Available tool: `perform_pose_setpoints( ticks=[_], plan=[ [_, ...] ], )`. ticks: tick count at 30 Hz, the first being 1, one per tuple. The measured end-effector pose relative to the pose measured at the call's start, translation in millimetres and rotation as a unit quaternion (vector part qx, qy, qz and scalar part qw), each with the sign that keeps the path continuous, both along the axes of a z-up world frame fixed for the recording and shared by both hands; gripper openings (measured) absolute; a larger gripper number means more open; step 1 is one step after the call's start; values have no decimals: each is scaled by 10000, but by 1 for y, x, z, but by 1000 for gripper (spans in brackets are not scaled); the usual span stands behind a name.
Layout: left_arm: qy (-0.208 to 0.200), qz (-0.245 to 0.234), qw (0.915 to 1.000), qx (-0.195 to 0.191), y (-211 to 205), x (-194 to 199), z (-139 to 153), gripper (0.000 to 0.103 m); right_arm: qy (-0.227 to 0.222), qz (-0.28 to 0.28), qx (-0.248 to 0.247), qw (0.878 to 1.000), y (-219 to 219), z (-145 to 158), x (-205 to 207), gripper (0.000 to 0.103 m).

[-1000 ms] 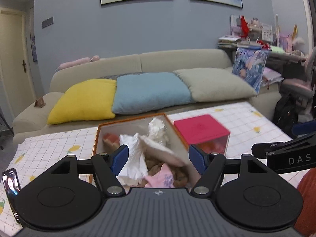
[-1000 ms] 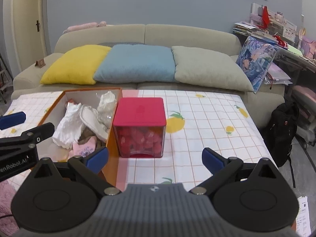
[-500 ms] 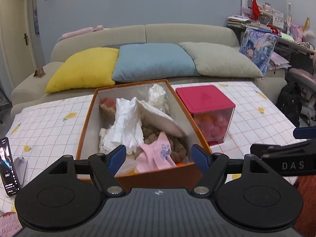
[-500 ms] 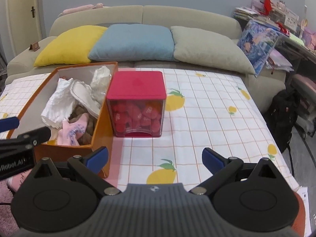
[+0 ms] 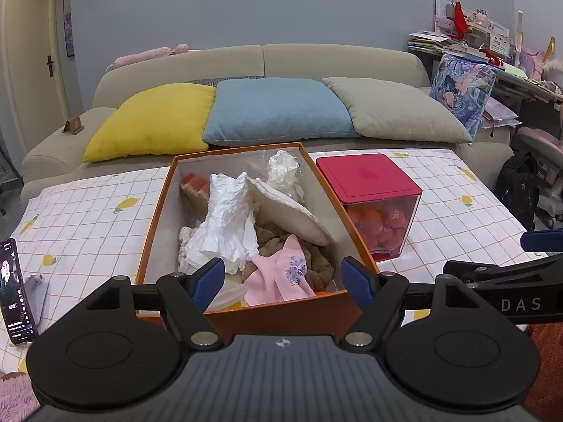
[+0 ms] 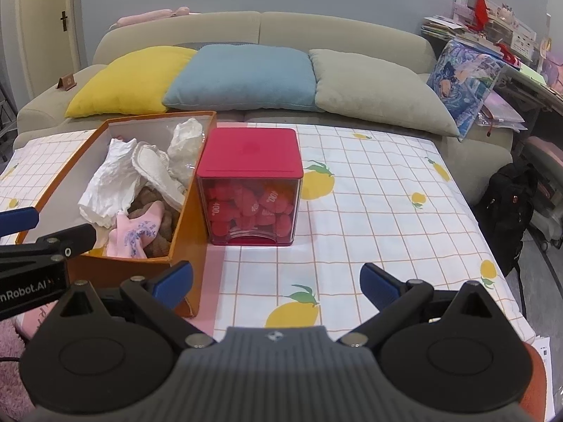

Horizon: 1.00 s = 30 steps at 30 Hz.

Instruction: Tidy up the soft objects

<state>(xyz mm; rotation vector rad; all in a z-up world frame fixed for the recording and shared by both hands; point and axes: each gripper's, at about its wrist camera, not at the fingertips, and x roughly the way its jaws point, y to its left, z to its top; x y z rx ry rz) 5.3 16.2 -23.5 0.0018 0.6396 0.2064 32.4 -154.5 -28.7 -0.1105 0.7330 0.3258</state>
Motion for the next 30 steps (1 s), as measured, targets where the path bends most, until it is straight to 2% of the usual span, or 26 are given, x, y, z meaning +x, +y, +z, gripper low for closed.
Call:
perform_pose_setpoints(
  ticks=[30],
  plan=[
    [-50, -28, 10000, 46, 2, 1, 0, 88, 5, 47, -48, 10000, 1, -2, 1, 99]
  ],
)
